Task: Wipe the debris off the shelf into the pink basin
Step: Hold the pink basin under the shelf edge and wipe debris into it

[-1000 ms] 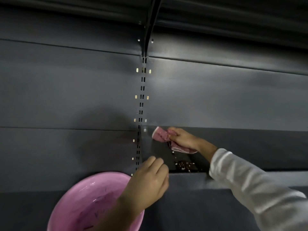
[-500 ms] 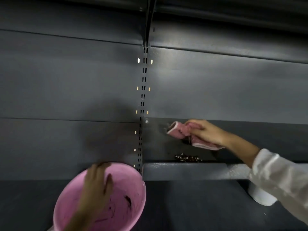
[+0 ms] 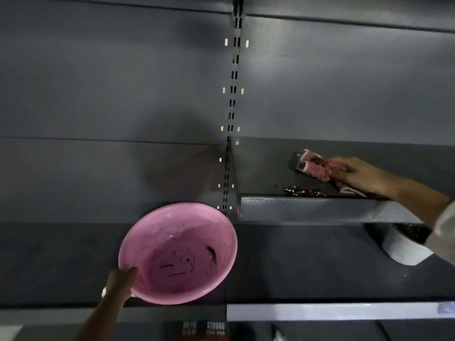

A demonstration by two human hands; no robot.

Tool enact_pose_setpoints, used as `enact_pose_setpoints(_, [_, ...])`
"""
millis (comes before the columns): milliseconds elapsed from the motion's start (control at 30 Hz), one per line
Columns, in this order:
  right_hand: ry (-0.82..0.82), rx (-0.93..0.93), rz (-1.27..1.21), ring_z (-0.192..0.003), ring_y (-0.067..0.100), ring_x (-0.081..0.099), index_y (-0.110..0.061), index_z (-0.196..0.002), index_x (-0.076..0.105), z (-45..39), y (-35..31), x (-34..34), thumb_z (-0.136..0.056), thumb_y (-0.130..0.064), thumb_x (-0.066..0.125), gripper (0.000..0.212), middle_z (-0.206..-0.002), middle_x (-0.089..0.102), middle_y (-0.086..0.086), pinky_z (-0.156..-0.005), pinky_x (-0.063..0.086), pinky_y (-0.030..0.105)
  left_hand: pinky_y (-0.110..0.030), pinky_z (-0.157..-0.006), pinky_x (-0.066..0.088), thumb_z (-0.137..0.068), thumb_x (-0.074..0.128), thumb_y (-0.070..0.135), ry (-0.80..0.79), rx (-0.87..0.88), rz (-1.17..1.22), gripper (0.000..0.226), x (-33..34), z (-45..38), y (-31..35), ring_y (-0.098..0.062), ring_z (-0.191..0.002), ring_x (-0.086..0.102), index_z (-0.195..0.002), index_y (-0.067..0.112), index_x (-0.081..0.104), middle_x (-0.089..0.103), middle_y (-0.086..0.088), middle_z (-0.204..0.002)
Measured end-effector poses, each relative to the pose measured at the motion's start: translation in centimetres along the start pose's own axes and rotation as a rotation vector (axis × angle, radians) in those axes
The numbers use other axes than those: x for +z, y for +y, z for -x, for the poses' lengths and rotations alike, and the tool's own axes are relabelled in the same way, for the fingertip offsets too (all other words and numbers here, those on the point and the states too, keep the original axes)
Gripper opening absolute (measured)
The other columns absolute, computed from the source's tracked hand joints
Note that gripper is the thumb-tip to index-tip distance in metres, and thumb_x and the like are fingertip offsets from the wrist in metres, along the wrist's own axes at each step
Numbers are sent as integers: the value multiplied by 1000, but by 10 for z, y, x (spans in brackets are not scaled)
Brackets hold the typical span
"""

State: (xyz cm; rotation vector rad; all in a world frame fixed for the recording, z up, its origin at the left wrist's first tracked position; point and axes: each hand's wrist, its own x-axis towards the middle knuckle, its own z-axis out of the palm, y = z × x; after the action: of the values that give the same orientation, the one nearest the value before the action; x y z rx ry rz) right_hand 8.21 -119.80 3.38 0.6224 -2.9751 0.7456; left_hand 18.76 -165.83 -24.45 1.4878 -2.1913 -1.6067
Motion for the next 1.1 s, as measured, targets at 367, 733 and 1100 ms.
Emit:
enact_pose_setpoints(367, [17, 53, -28, -101, 24, 56, -3, -116, 55, 4, -11, 0, -92, -6, 47, 26, -117, 61, 18, -89, 38, 31, -28, -49, 33, -85, 51, 4, 48, 10, 271, 21, 4, 40, 27, -25, -56, 43, -67, -5, 47, 45, -13, -58])
enact_pose_setpoints(733, [18, 27, -65, -81, 11, 52, -12, -97, 61, 8, -15, -1, -91, -4, 47, 18, -87, 59, 1, -63, 36, 1, -35, -71, 34, -83, 55, -7, -197, 180, 388, 39, -12, 106, 118, -28, -73, 44, -117, -24, 46, 57, -37, -102])
enact_pose_setpoints(1100, [-5, 33, -60, -111, 24, 57, -13, -121, 55, 4, -31, 16, -92, -6, 45, 31, -127, 59, 13, -85, 39, 21, -30, -45, 42, -82, 42, -12, -387, 212, 465, 24, -23, 147, 134, -33, -59, 54, -100, -24, 53, 60, -24, -50])
